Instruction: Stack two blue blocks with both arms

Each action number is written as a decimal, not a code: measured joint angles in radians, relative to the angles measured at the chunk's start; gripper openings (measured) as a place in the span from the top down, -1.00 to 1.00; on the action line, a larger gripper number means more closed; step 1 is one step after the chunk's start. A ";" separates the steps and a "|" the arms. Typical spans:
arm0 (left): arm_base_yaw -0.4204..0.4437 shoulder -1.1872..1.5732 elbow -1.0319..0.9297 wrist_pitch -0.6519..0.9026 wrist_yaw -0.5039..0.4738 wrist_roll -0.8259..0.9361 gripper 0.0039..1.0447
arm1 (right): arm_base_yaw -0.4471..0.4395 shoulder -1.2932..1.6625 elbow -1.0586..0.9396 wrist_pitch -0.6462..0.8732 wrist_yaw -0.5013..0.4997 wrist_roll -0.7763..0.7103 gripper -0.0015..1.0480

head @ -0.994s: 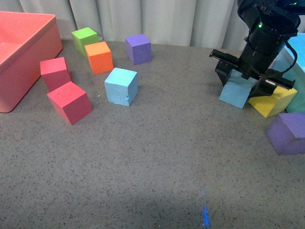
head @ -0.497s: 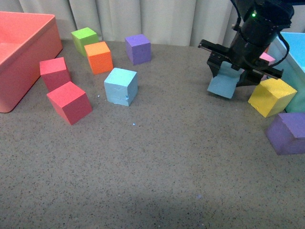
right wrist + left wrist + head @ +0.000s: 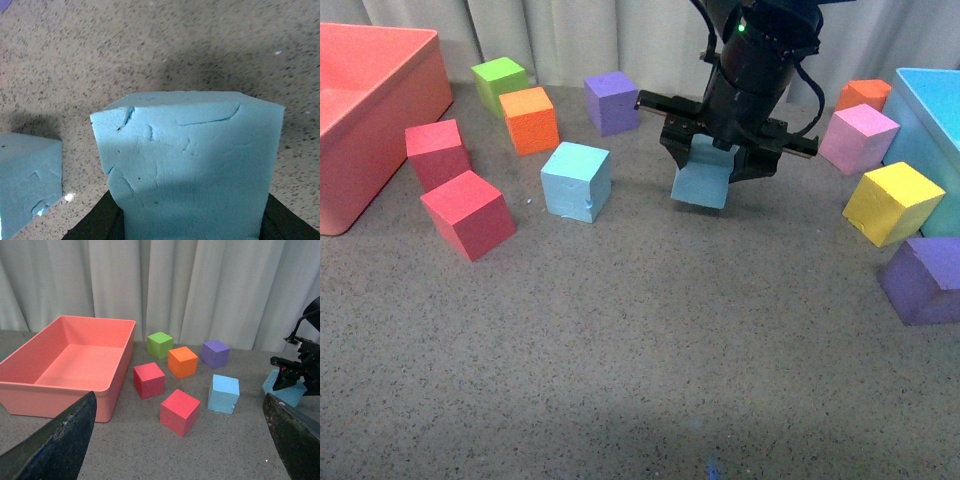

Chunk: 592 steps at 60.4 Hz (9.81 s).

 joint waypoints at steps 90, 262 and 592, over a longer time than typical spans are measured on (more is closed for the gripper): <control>0.000 0.000 0.000 0.000 -0.001 0.000 -0.88 | -0.060 -0.444 -0.908 1.401 0.288 -0.504 -0.09; 0.000 0.000 0.000 0.000 0.000 0.000 -0.88 | -0.368 -2.474 -1.902 0.597 -0.002 -0.570 0.98; -0.555 2.443 2.016 -0.608 0.021 -0.238 0.14 | -0.368 -2.476 -1.902 0.596 -0.003 -0.570 -0.81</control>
